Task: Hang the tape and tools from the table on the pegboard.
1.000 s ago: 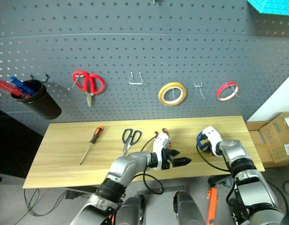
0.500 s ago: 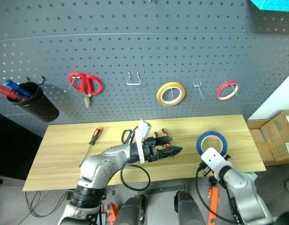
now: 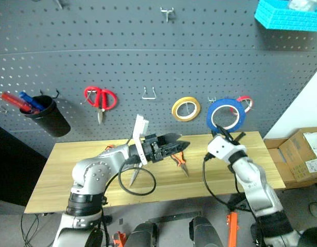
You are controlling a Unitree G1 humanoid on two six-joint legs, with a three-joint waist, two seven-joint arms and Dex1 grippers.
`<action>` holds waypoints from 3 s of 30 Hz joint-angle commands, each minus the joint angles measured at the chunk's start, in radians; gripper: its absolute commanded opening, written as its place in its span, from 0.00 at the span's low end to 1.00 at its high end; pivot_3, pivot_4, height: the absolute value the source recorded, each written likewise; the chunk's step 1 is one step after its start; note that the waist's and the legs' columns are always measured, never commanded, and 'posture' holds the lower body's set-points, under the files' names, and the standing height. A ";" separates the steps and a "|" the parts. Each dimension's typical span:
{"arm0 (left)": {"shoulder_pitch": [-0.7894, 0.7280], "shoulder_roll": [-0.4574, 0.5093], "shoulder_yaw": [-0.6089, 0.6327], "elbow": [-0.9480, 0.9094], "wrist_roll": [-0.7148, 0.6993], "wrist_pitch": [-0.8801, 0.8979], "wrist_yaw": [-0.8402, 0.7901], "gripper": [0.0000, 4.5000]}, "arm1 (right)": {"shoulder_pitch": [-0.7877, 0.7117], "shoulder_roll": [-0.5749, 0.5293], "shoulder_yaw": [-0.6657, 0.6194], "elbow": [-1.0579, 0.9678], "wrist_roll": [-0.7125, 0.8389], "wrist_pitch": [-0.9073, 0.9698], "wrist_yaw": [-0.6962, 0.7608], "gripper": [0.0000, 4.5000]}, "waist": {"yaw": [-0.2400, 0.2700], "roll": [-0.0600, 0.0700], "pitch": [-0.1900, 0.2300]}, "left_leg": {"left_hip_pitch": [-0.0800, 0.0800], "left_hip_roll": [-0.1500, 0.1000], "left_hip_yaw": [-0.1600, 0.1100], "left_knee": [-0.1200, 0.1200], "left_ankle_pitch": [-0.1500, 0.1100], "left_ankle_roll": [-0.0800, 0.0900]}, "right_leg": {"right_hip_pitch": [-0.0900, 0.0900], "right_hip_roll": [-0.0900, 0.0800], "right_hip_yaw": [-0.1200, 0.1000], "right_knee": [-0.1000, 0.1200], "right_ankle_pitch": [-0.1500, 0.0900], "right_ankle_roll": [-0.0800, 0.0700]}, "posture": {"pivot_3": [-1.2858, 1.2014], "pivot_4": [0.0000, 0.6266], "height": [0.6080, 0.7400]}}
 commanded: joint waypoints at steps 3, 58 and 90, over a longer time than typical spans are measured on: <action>-0.007 0.011 0.004 0.000 0.011 -0.045 -0.003 1.00 | -0.087 -0.001 -0.006 0.154 0.103 -0.106 0.091 0.12 | 0.007 0.000 -0.001 | 0.000 0.001 -0.001 -0.002 0.000 0.000 | -0.001 0.001 -0.001 0.000 -0.001 -0.001 | 0.53 0.14 1.00; 0.529 0.000 0.000 -0.241 0.214 -0.072 0.375 1.00 | -0.292 0.464 0.068 0.397 0.333 1.048 0.052 1.00 | 0.053 0.014 0.057 | -0.001 0.004 -0.004 -0.005 0.001 0.003 | -0.004 0.001 -0.005 0.001 -0.005 -0.013 | 0.60 0.45 1.00; 0.478 0.056 0.098 -0.333 0.077 -0.018 0.286 1.00 | -0.269 0.355 0.093 0.186 0.376 0.900 0.223 0.43 | 0.055 0.013 0.076 | -0.010 0.005 -0.004 -0.018 0.000 0.003 | -0.018 0.001 -0.007 0.000 -0.008 -0.011 | 0.60 0.39 1.00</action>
